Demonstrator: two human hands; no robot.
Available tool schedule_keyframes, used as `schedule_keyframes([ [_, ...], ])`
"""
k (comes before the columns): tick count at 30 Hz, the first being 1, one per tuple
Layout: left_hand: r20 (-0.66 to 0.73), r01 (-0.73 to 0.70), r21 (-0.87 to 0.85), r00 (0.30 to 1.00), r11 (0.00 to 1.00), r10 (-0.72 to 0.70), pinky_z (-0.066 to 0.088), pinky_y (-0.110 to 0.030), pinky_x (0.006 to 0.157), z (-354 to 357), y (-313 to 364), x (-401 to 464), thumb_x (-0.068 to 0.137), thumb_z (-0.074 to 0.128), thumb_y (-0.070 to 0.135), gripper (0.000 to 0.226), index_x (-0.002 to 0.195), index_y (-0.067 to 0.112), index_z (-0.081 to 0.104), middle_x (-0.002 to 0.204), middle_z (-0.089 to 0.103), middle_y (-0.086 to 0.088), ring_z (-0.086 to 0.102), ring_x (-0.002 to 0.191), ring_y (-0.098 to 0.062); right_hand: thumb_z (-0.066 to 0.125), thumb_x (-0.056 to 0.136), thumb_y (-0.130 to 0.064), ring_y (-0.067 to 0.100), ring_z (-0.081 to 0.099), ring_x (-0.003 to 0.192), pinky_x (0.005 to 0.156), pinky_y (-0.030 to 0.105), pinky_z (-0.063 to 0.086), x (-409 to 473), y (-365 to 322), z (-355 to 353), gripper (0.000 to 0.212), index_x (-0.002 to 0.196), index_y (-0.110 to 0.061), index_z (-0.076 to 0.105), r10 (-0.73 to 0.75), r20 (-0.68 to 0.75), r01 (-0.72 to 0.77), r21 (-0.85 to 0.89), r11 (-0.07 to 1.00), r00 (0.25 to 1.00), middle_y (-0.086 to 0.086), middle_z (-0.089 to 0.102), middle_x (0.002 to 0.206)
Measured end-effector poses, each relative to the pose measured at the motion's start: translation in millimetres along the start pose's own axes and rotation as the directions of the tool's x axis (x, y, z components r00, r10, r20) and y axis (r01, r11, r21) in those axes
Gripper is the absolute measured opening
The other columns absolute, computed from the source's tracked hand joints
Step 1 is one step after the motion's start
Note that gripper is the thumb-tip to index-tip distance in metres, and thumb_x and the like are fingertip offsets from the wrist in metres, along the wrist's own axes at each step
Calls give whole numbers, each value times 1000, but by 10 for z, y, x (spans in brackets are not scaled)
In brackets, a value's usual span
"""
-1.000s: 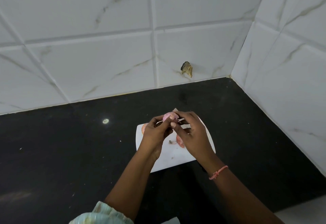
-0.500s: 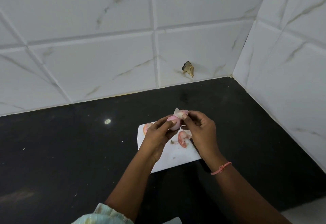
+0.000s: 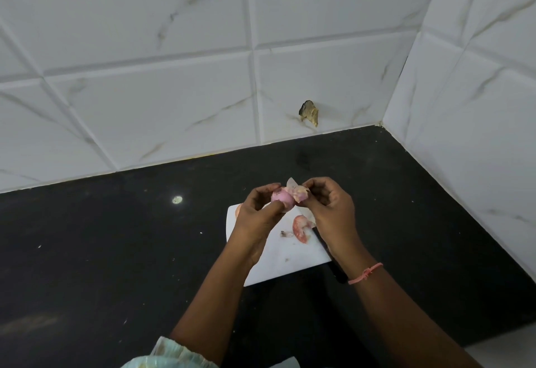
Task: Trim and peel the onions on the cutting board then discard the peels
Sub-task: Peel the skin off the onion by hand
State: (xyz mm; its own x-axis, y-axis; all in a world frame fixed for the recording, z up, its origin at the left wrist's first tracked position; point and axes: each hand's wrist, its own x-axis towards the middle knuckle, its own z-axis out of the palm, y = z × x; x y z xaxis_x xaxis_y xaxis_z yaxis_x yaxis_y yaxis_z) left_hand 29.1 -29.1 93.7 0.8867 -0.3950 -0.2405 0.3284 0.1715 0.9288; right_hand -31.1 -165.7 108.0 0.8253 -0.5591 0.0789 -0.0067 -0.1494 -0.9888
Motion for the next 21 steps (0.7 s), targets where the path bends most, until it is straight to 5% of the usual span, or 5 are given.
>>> schedule_keyframes([
  [8, -49, 19, 122, 999, 992, -13, 57, -28, 84, -3, 0, -17, 84, 78, 25, 35, 117, 20, 68, 111, 74, 3, 69, 107, -16, 71, 88, -16, 12, 71, 92, 80, 25, 59, 20, 10, 6, 18, 104, -17, 63, 5, -32, -4, 36, 999, 999, -5, 71, 98],
  [12, -30, 22, 45, 999, 999, -21, 57, -39, 95, -34, 6, -8, 71, 86, 22, 53, 119, 13, 66, 117, 72, -6, 69, 110, -25, 68, 90, -14, 25, 73, 90, 84, 43, 59, 51, 4, 18, 23, 111, -12, 62, 239, -47, -210, 338, 917, 970, 9, 72, 104],
  [16, -34, 67, -102, 997, 993, -70, 57, -43, 95, -12, 16, 3, 78, 81, 17, 49, 121, 7, 63, 120, 70, -13, 70, 109, -29, 65, 89, -1, 33, 74, 83, 78, 44, 60, 75, -9, 33, 30, 115, -12, 52, 363, -36, -275, 584, 764, 931, 18, 68, 105],
  [18, -31, 112, -188, 992, 976, -120, 56, -41, 94, -4, 24, 9, 89, 73, 13, 37, 123, 4, 62, 122, 70, -16, 70, 110, -31, 67, 87, -1, 31, 74, 77, 69, 43, 61, 92, 55, 17, 31, 107, -17, 48, 325, -138, -234, 447, 864, 936, 13, 64, 104],
  [21, -6, 164, -271, 985, 948, -172, 58, -37, 92, -6, 54, 5, 92, 69, 16, 37, 125, 0, 62, 122, 70, -17, 71, 108, -30, 59, 91, -2, 20, 72, 72, 59, 34, 60, 142, 240, -63, 17, 98, -15, 51, 204, -190, -212, -25, 977, 960, 8, 62, 103],
])
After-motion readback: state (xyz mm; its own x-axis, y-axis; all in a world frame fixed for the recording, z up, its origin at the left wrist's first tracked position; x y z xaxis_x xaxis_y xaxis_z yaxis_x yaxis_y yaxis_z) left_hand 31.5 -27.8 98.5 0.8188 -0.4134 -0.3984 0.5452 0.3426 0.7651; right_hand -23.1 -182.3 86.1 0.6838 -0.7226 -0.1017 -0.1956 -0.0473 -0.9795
